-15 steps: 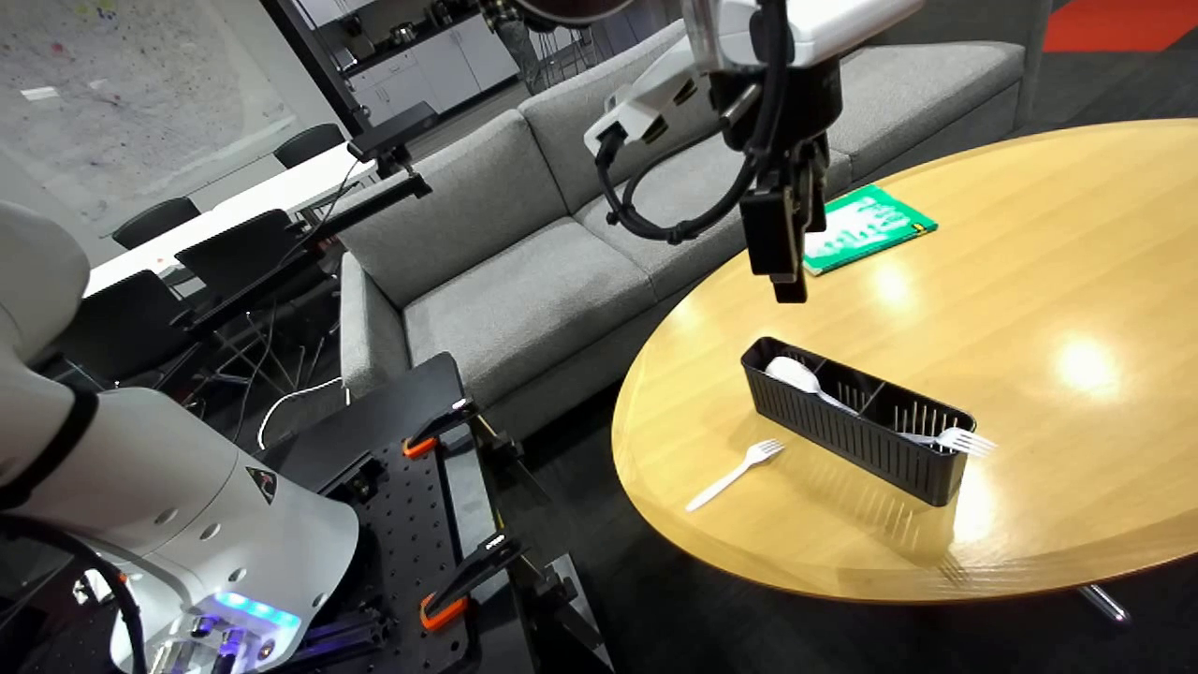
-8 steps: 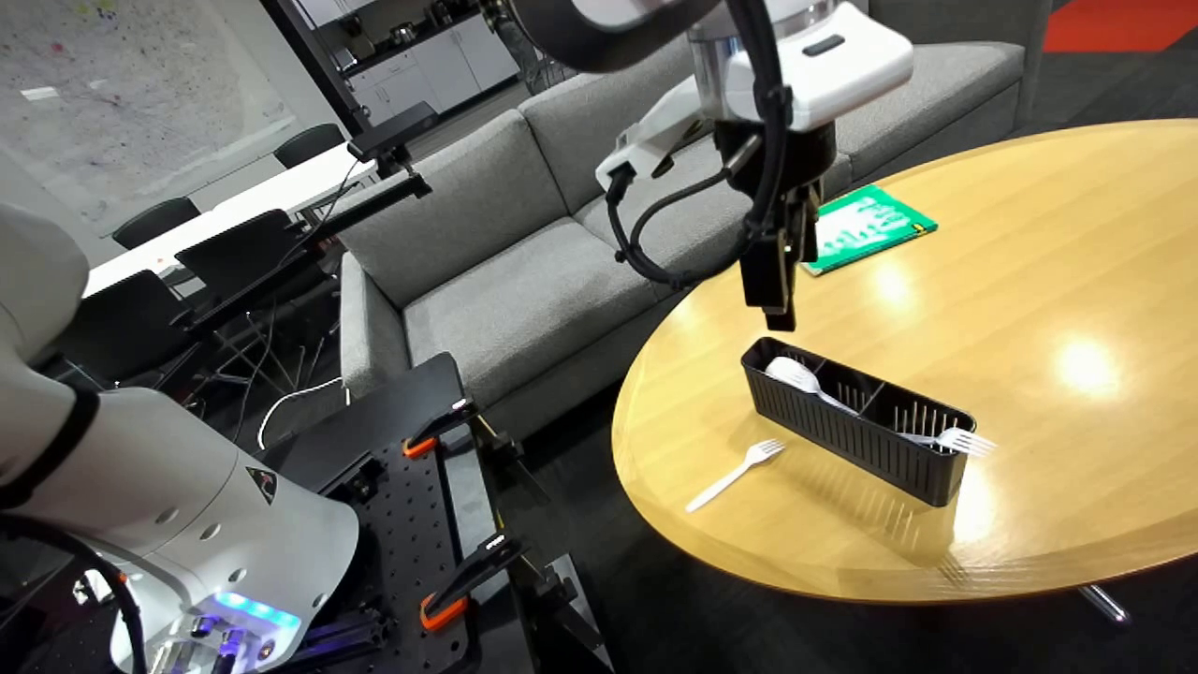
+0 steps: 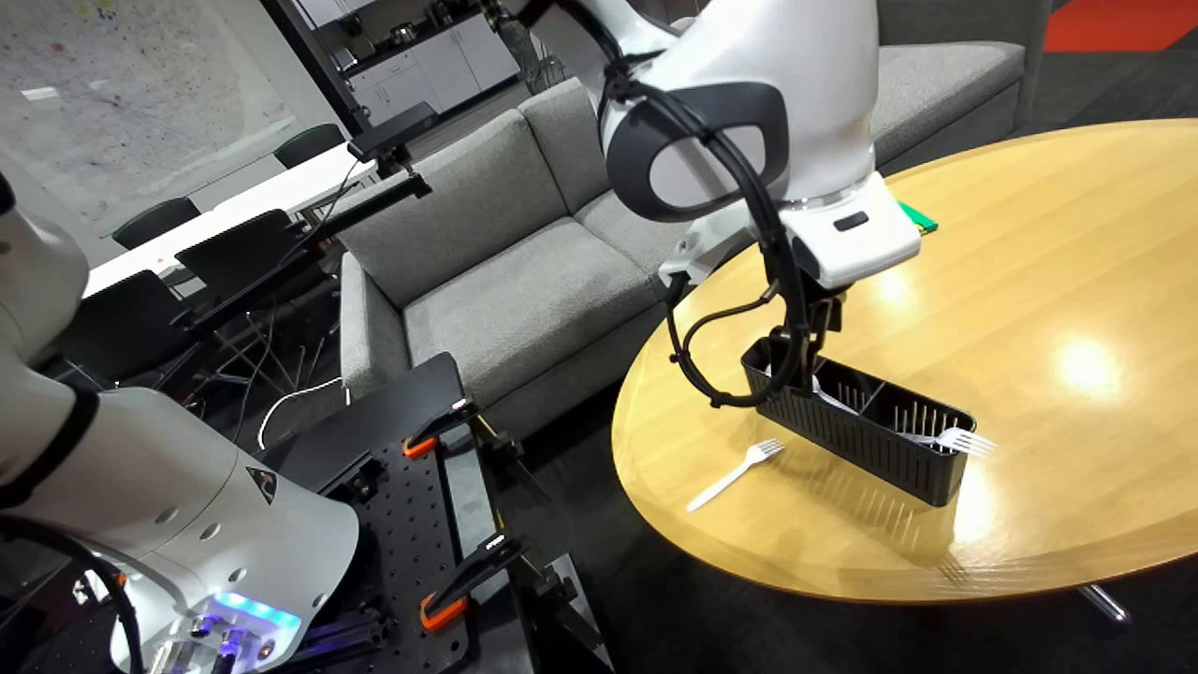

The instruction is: Move the black rack to the left

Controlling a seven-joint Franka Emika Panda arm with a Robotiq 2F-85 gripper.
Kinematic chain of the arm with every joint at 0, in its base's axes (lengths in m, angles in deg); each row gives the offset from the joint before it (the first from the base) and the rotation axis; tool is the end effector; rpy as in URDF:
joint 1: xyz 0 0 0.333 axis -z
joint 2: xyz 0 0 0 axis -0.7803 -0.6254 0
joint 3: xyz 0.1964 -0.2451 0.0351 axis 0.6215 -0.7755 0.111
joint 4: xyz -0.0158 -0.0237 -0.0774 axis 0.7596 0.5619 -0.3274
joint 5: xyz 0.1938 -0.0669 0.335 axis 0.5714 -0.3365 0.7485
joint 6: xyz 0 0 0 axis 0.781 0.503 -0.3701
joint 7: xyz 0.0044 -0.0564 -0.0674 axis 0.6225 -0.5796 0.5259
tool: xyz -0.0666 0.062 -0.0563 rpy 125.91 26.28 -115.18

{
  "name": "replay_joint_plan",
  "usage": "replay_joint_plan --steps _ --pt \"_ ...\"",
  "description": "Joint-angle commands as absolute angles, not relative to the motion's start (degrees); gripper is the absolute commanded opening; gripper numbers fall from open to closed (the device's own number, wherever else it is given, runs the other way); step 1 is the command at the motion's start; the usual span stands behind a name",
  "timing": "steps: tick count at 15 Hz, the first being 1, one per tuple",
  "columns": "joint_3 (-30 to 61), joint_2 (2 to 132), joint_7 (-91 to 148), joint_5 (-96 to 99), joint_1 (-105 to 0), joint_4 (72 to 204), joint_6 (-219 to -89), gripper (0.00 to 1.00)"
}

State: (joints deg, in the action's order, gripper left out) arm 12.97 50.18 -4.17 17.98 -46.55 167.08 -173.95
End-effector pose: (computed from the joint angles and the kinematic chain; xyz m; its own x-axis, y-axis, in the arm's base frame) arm 0.5560 -0.1182 0.1333 0.5107 -0.8594 -0.0234 -0.8596 -0.5098 -0.0349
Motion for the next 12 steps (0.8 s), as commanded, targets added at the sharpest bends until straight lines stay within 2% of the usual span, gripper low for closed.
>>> replay_joint_plan --steps 1,12 --pt "14.2 44.1 -1.0 22.1 -45.2 161.5 -174.1 1.0" --pt "12.1 33.6 -2.3 22.7 -46.6 153.1 -173.1 1.0"
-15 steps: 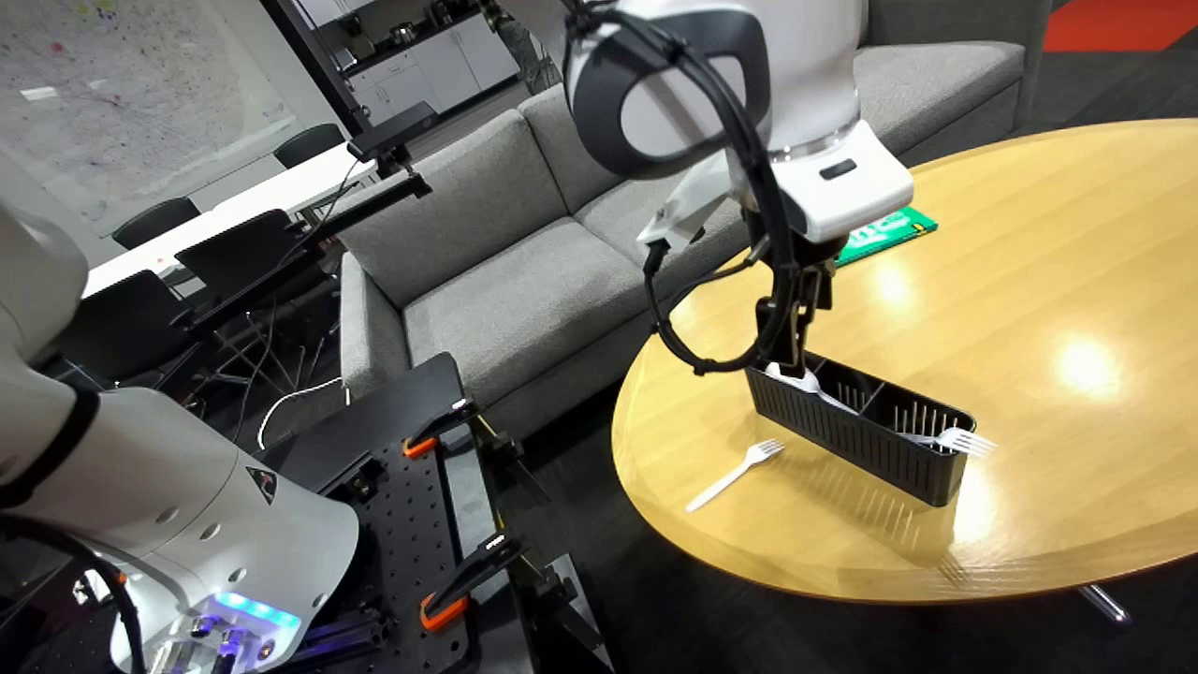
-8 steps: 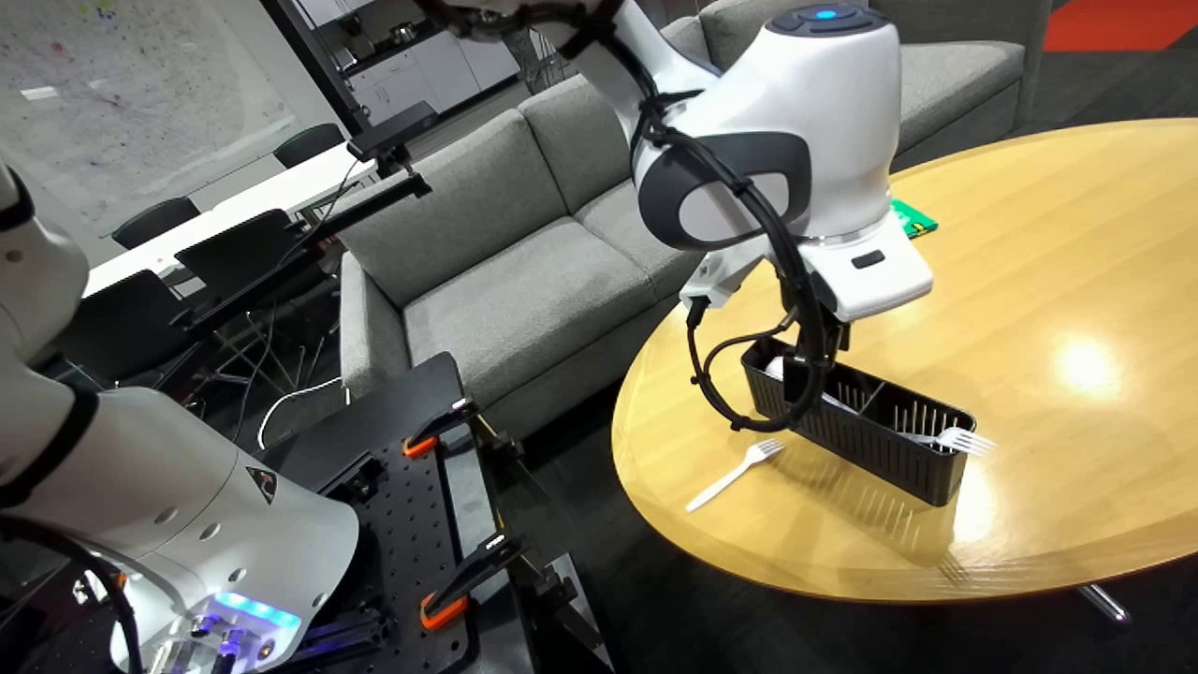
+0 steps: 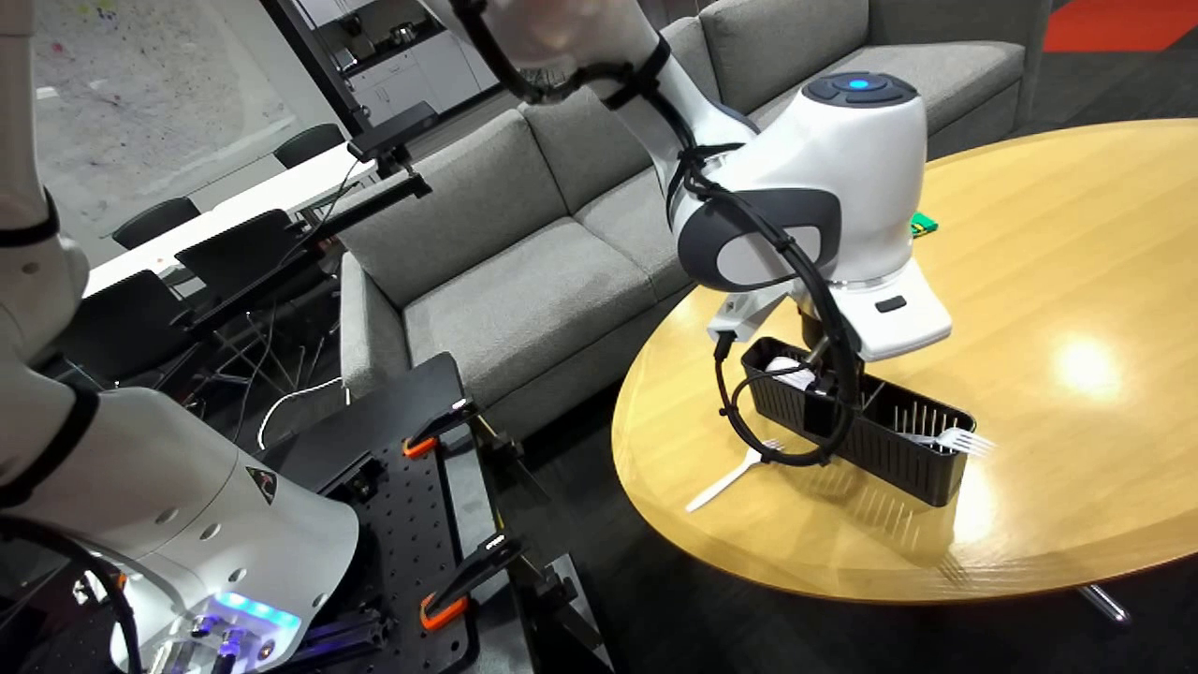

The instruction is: Move the black rack to the left

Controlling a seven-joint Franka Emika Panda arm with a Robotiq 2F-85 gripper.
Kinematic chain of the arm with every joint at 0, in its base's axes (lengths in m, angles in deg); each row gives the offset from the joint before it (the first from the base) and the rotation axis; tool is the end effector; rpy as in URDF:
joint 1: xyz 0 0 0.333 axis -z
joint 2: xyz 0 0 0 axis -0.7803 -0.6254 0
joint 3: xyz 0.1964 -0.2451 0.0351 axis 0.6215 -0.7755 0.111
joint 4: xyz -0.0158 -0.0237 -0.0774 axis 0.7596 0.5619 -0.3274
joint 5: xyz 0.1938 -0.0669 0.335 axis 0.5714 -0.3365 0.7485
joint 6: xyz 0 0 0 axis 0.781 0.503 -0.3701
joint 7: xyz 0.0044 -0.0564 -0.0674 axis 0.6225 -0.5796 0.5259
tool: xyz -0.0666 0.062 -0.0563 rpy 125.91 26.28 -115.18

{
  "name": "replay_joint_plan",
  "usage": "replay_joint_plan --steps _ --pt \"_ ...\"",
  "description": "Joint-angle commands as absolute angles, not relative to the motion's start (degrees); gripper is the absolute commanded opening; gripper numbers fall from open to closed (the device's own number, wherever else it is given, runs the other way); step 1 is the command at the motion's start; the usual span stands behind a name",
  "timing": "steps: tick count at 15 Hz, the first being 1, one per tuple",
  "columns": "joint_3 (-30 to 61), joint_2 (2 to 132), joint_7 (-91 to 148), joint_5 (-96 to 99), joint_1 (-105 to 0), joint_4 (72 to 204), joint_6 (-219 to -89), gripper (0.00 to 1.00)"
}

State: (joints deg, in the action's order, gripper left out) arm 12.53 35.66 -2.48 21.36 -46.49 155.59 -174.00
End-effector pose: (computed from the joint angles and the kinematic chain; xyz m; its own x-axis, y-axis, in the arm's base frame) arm 0.5790 -0.1300 0.0503 0.4947 -0.8676 -0.0508 -0.8686 -0.4955 0.0023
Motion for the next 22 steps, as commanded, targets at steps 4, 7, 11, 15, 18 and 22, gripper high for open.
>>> replay_joint_plan --steps 4,7,11,15,18,22 --pt "12.6 31.4 -1.9 23.2 -46.2 151.2 -173.2 1.0" --pt "12.8 30.0 -2.0 23.7 -46.1 149.9 -173.2 0.72" --pt "12.9 28.7 -2.1 24.3 -46.2 148.3 -173.1 0.41" --pt "12.7 28.1 -2.3 24.3 -46.6 147.2 -173.1 0.1" --pt "12.5 28.4 -2.4 24.1 -47.0 147.1 -173.2 0.0" --pt "12.1 31.5 -1.6 23.1 -48.7 149.8 -174.1 0.01"
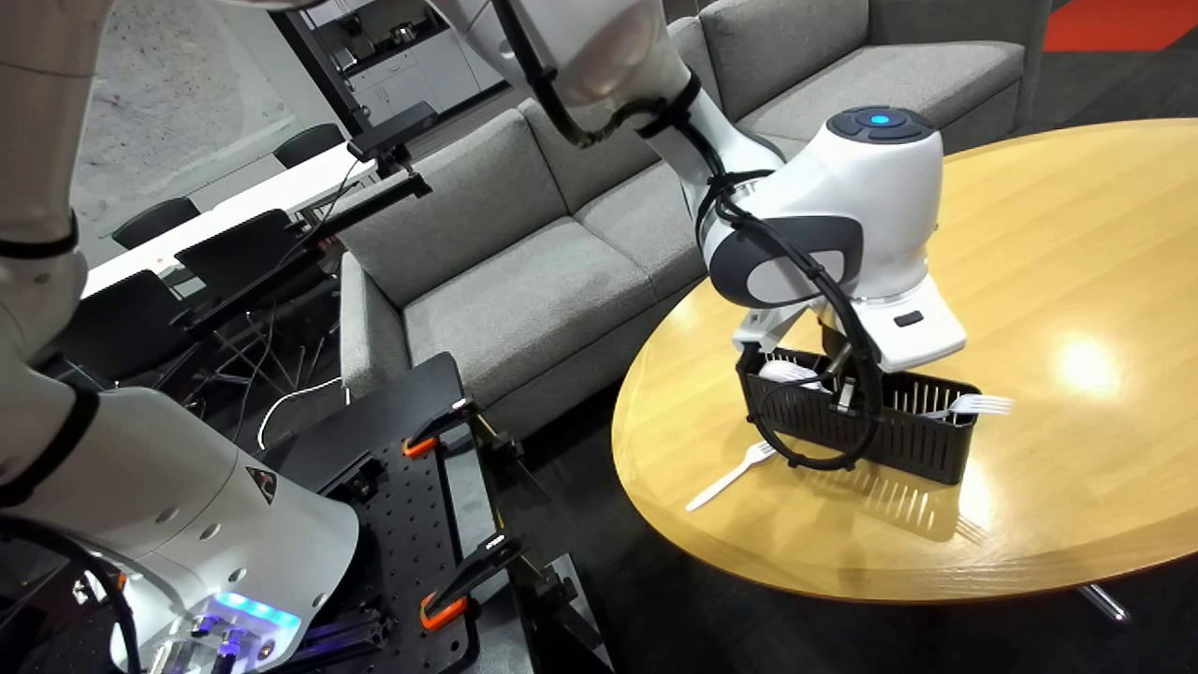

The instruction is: Move the black rack to the left

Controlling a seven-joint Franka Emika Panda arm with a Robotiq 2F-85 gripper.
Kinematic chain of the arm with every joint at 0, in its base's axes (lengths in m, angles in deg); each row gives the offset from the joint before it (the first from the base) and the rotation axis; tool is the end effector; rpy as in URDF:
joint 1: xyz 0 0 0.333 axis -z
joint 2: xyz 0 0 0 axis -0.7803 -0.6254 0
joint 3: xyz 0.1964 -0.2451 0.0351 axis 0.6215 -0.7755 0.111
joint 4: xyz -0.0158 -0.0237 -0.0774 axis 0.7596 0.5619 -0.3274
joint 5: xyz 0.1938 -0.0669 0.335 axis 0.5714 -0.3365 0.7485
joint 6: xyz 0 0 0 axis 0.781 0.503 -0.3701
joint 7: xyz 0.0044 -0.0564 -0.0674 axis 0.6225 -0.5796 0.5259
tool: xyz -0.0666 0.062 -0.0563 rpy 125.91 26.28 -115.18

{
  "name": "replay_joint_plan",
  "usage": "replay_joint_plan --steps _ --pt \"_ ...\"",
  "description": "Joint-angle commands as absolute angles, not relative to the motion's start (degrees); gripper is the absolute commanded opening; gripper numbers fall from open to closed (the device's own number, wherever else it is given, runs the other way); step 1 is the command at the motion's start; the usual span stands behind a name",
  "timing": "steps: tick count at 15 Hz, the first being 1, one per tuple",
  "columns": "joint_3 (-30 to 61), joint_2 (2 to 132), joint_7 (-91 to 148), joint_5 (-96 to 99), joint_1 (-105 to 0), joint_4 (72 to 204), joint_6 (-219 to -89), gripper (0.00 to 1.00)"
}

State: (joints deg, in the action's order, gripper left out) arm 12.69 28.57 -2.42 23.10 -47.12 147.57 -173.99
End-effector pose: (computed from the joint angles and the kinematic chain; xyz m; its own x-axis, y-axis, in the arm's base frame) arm 0.6040 -0.1251 0.0185 0.4943 -0.8682 -0.0435 -0.8692 -0.4942 -0.0152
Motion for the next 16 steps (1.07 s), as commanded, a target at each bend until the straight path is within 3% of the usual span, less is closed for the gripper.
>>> replay_joint_plan --steps 1,16 --pt "11.9 32.8 -1.6 22.7 -49.7 151.1 -174.6 0.01" --pt "15.3 39.0 -0.9 19.9 -63.3 161.6 -182.8 0.01"
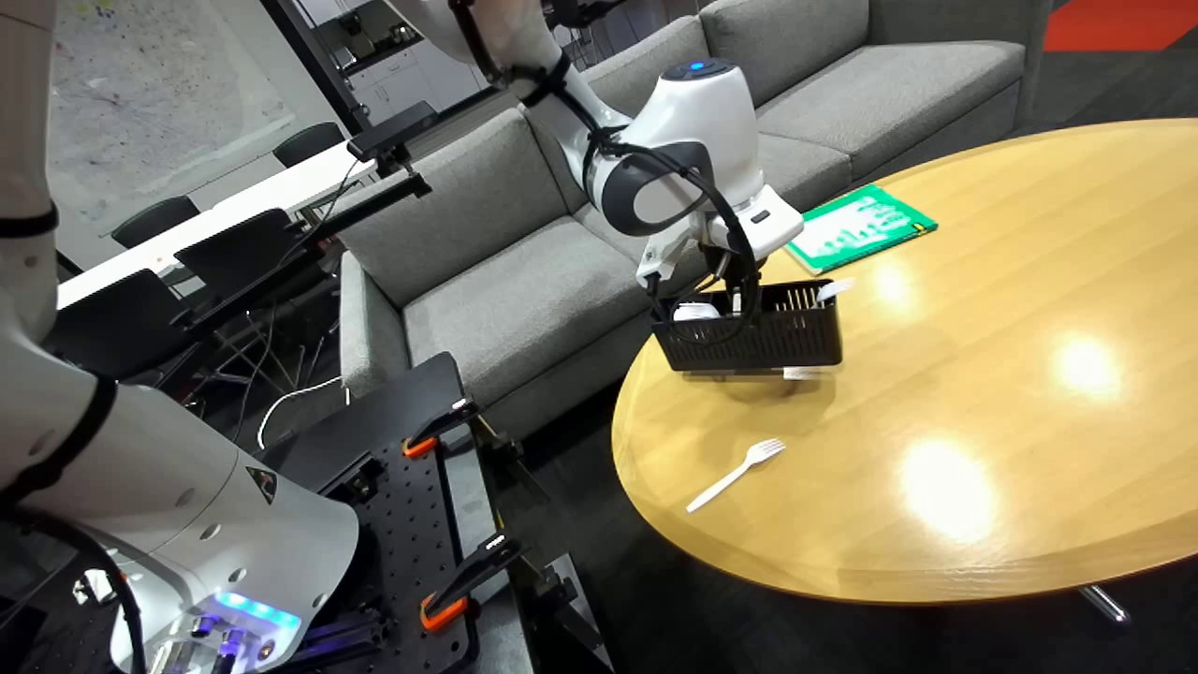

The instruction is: Move the black rack to the left

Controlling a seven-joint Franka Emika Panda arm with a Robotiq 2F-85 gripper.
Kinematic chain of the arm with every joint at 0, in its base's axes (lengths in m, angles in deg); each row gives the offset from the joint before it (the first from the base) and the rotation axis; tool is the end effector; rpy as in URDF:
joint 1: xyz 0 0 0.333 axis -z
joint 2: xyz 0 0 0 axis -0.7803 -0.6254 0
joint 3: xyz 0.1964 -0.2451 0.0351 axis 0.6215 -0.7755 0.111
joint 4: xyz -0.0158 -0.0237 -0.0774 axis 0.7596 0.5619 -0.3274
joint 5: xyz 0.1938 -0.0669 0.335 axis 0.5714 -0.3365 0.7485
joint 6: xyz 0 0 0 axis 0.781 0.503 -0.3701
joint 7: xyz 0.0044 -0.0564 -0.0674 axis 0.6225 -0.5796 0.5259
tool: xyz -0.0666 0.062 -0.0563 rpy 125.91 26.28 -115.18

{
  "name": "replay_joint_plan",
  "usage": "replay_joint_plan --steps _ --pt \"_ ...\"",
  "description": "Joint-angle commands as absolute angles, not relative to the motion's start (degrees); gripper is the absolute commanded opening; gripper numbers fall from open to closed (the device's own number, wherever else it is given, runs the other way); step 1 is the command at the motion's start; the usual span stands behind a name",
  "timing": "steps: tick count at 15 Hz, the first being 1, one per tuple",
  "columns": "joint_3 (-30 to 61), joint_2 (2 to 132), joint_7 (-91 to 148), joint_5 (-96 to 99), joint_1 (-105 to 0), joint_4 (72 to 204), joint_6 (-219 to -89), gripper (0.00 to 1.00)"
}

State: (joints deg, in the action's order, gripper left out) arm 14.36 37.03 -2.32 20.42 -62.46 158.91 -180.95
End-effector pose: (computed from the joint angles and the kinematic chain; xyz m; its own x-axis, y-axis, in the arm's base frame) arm 0.5848 0.0489 0.0558 0.7377 -0.6751 0.0102 -0.6739 -0.7371 -0.0515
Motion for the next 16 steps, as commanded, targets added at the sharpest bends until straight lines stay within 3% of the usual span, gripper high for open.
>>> replay_joint_plan --steps 1,16 --pt "15.5 38.7 -0.9 19.9 -63.8 161.6 -182.9 0.01" --pt "18.2 33.7 5.2 21.2 -60.8 158.6 -184.9 0.01"
